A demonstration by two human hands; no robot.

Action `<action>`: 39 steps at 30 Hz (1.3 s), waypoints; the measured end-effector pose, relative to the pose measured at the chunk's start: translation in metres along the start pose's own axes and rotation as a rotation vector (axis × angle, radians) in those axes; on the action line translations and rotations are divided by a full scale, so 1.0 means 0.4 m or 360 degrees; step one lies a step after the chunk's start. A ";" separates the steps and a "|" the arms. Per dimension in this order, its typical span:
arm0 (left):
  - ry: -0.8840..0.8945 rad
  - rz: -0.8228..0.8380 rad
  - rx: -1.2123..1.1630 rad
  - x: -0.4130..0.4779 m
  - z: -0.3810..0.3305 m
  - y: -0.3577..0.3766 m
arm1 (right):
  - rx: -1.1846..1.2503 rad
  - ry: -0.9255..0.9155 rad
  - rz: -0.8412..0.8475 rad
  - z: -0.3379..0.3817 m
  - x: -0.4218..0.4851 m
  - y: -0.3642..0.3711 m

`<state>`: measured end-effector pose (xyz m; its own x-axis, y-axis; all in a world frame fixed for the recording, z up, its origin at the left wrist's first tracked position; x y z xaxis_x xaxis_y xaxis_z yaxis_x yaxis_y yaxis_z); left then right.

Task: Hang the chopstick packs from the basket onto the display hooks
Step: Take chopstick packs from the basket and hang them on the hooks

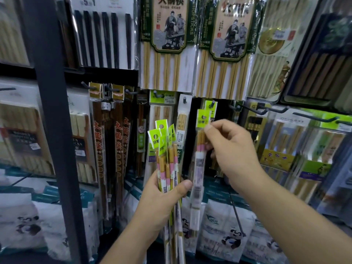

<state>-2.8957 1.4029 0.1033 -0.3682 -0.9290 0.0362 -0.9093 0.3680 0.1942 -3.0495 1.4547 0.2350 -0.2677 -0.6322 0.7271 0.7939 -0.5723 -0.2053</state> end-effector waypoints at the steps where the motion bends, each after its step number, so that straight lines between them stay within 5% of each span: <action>1: -0.0013 0.0007 0.0006 0.001 0.003 0.001 | 0.0022 -0.0015 -0.0052 0.008 0.017 -0.011; 23: -0.0129 0.0023 0.0047 0.000 0.022 0.001 | -0.0073 0.0217 -0.0323 -0.054 0.035 -0.035; 31: -0.0059 0.0038 0.0015 -0.001 0.012 0.011 | -0.0019 0.0147 0.0231 -0.039 -0.053 0.052; 39: -0.0087 0.0025 -0.0100 0.000 0.017 0.010 | -0.0014 0.0042 0.0085 -0.022 -0.029 0.033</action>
<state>-2.9008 1.4047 0.0976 -0.3940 -0.9190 -0.0138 -0.8901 0.3778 0.2551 -3.0407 1.4499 0.2179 -0.2394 -0.6753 0.6976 0.8027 -0.5419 -0.2491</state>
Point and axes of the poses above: each hand's wrist, its own x-axis towards the middle knuckle, its own y-axis out of the palm, z = x × y, the point moved 6 cm from there along x, towards the middle knuckle, and after that the axes turned 13 degrees about -y, right-handed, at the moved point
